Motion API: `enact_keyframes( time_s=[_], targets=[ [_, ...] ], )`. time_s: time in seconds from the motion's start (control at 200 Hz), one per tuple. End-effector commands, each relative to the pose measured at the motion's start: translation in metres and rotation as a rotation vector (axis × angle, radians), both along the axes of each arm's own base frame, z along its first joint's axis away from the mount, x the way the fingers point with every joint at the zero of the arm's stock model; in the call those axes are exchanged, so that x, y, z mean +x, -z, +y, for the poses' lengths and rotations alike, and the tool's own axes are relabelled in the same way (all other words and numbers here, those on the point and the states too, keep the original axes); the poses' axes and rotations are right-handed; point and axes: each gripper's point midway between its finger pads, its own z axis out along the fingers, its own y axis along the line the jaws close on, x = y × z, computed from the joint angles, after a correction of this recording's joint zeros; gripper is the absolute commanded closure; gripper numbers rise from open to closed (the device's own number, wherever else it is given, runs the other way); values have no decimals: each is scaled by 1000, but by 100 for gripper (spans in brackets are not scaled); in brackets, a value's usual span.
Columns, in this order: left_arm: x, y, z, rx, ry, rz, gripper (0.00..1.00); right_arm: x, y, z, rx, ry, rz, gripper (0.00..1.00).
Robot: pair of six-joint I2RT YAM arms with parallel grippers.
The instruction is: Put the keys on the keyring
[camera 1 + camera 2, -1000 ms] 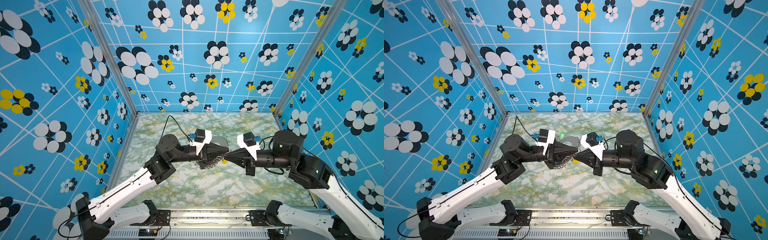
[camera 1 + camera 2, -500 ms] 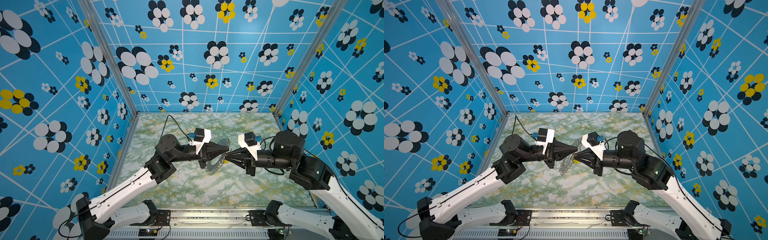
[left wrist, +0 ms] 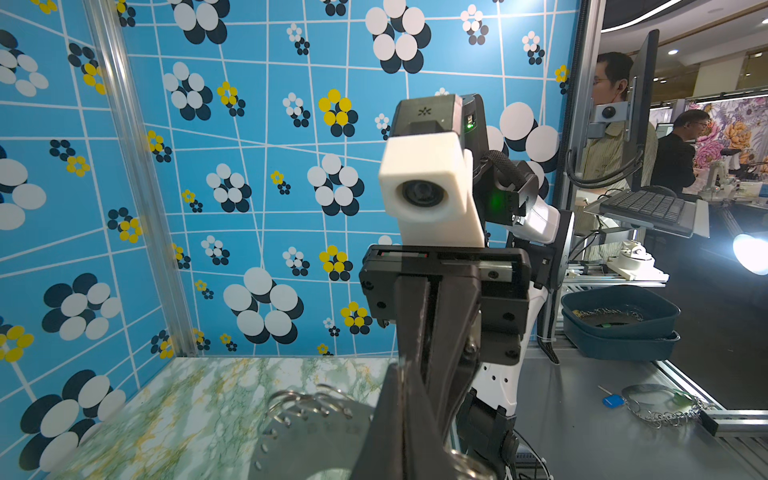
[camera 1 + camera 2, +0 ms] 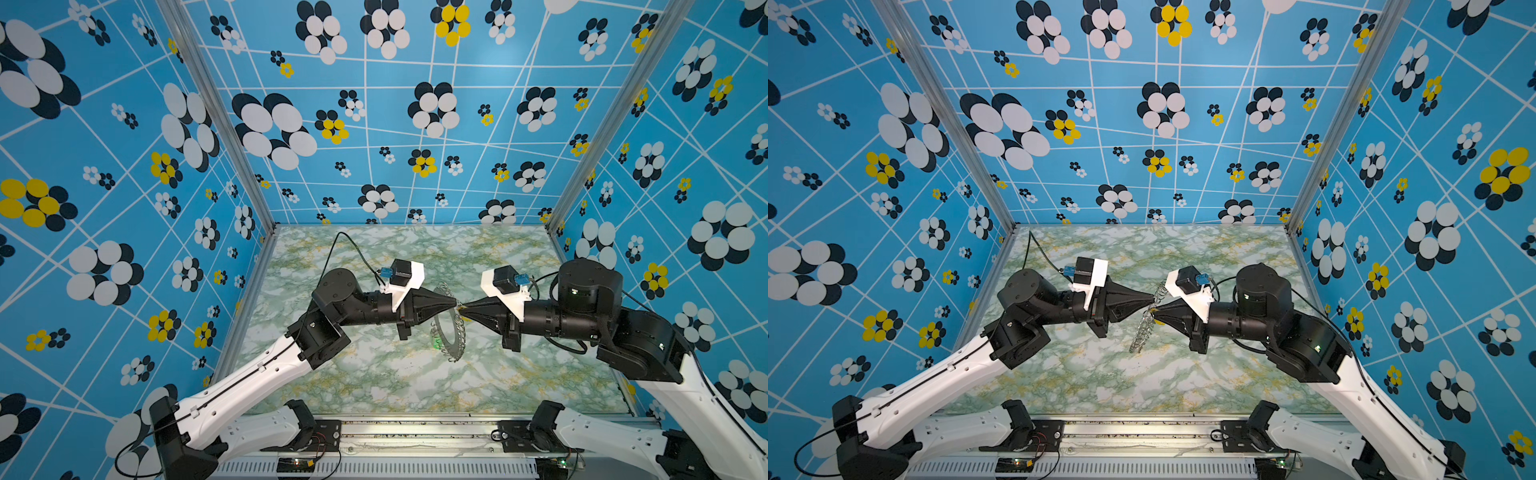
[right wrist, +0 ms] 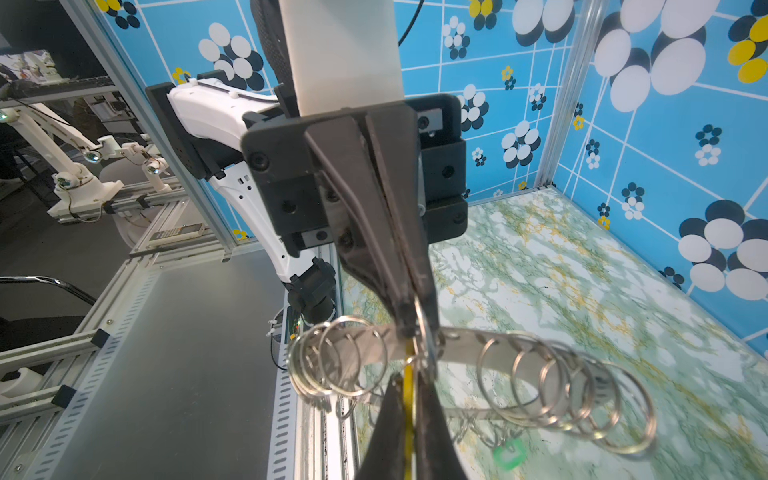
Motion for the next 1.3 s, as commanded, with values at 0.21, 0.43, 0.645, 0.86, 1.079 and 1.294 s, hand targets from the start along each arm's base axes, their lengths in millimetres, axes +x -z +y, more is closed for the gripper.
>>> enact_keyframes(
  time_s=[0.21, 0.43, 0.645, 0.86, 1.079, 1.294],
  targets=[
    [-5, -3, 6, 3, 6, -29, 100, 1, -3, -15, -88, 43, -55, 100],
    [-4, 4, 4, 27, 4, -15, 100, 4, -6, -18, -129, 49, -82, 100],
    [-1, 8, 5, 36, -16, -17, 100, 5, -5, -19, -153, 53, -86, 100],
    [2, 19, 6, 61, -44, -8, 100, 8, -8, -21, -181, 68, -100, 100],
    [7, 30, 10, 88, -88, 3, 100, 10, -14, -21, -188, 69, -107, 100],
    [17, 45, 21, 141, -192, 27, 52, 14, -10, -17, -186, 81, -79, 100]
  ],
)
